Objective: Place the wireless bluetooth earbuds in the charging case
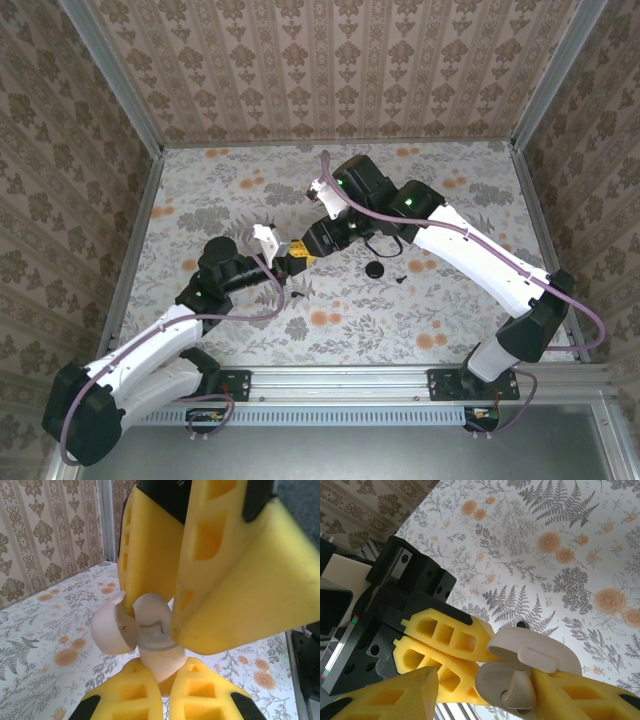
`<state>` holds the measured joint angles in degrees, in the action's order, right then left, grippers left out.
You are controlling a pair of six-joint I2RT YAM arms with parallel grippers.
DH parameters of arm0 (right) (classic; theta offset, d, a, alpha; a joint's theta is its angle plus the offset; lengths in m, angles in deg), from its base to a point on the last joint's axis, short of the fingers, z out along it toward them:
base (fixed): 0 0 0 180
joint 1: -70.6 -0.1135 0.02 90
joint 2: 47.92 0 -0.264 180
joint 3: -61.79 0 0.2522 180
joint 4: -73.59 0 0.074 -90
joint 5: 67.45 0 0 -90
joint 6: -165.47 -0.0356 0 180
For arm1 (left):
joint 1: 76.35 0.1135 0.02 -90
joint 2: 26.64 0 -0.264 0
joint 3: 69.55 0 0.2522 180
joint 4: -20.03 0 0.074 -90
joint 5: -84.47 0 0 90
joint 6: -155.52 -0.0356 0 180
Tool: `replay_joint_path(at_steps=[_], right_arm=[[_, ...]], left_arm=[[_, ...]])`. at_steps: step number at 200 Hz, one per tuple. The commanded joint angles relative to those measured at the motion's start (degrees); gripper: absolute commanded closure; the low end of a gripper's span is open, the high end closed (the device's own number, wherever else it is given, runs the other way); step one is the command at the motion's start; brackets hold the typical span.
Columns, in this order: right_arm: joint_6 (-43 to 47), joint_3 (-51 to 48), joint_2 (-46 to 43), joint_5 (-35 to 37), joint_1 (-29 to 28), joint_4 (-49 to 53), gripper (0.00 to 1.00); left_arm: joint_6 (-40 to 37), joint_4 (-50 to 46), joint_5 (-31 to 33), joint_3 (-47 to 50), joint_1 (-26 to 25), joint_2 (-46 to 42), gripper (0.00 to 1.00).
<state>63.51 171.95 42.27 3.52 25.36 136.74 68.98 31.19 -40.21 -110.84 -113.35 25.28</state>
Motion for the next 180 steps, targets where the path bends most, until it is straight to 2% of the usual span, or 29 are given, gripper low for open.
replay_joint_path(at_steps=[1, 84, 133, 180], right_arm=[[0.1, 1.6, 0.7, -0.6, -1.7, -5.2, 0.48], [1.9, -2.4, -1.7, -0.8, -1.6, -10.4, 0.44], [-0.5, -6.0, -6.2, 7.7, -1.5, -12.9, 0.40], [-5.5, -10.5, -9.3, 9.2, -1.4, -15.8, 0.36]], left_arm=[[-0.1, 5.7, -4.9, -2.4, -1.6, 0.5, 1.00], [0.0, 6.4, -5.2, -2.2, -1.7, 1.4, 1.00], [0.3, 6.4, -5.2, -1.5, -1.7, 0.7, 1.00], [0.4, 6.3, -4.8, -1.6, -1.8, 0.0, 1.00]])
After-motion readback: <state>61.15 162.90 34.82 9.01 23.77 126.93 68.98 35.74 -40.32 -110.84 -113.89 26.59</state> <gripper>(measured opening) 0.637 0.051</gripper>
